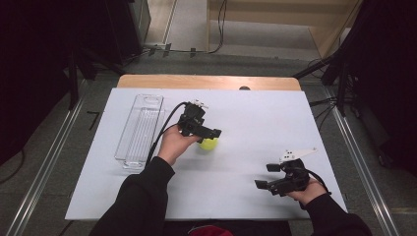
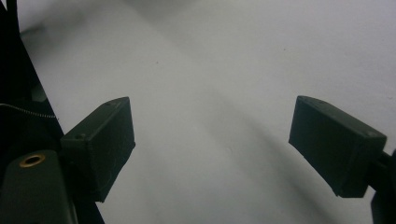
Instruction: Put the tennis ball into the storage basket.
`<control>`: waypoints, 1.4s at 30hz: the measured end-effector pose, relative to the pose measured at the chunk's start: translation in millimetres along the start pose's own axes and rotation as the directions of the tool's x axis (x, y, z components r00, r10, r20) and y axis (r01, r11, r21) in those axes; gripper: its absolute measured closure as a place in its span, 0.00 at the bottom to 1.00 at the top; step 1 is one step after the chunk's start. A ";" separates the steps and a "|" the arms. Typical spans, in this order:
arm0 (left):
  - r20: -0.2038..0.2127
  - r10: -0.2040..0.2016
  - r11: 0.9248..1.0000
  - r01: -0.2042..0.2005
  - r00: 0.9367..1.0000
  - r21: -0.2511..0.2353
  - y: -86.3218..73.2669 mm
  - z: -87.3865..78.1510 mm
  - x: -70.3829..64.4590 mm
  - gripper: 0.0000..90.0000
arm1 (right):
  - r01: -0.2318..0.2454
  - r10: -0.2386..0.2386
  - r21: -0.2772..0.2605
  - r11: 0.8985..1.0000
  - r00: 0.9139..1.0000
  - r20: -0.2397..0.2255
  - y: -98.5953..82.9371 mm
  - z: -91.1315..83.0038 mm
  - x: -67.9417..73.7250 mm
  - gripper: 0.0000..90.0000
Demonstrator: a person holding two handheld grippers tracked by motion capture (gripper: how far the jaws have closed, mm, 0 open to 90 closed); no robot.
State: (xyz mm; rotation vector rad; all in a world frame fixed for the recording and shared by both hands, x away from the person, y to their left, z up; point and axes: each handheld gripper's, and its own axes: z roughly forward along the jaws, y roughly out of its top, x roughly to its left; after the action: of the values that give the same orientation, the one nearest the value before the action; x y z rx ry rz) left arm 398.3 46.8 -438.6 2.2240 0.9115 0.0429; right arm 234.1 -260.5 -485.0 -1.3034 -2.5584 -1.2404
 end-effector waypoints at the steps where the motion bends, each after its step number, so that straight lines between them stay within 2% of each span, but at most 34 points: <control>1: 0.003 -0.002 1.000 0.002 1.000 0.001 -0.3 0.1 1.0 0.16 | -0.001 0.001 0.000 1.000 1.000 0.000 0.0 0.0 0.2 0.14; 3: 0.000 -0.008 1.000 0.008 1.000 0.001 -1.1 0.3 1.7 0.16 | 0.002 -0.002 0.000 1.000 1.000 0.000 -0.1 -0.1 0.1 0.14; 8: -0.027 0.013 1.000 -0.013 1.000 -0.002 -4.5 3.8 2.1 0.15 | 0.000 0.000 -0.001 1.000 1.000 -0.002 0.0 -0.4 0.4 0.14; 11: -0.008 0.018 1.000 -0.018 1.000 0.000 -6.4 5.9 3.4 0.14 | 0.003 -0.003 -0.001 1.000 1.000 -0.003 0.0 -0.4 0.6 0.14; 16: 0.014 0.018 0.999 -0.018 1.000 0.035 -8.7 11.9 5.9 0.00 | 0.002 -0.002 0.002 1.000 1.000 -0.003 -0.1 -0.3 0.7 0.14; 27: 0.003 0.037 0.998 -0.037 0.999 0.041 -13.7 20.4 2.5 0.00 | 0.006 -0.006 0.001 1.000 1.000 -0.003 0.1 -0.6 1.3 0.14; 30: 0.015 0.026 0.999 -0.026 1.000 0.037 -15.8 22.9 2.0 0.00 | 0.011 -0.011 0.005 1.000 1.000 -0.002 0.1 -0.5 1.5 0.14; 42: 0.012 0.013 0.999 -0.014 1.000 0.047 -24.2 30.7 1.6 0.00 | 0.014 -0.014 0.004 1.000 1.000 -0.002 0.1 -0.5 2.0 0.14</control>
State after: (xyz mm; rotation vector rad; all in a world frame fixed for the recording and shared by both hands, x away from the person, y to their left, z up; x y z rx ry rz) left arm 393.7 40.9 -476.9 2.2714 0.8997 0.0155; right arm 232.7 -259.4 -483.9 -1.2853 -2.5719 -1.2370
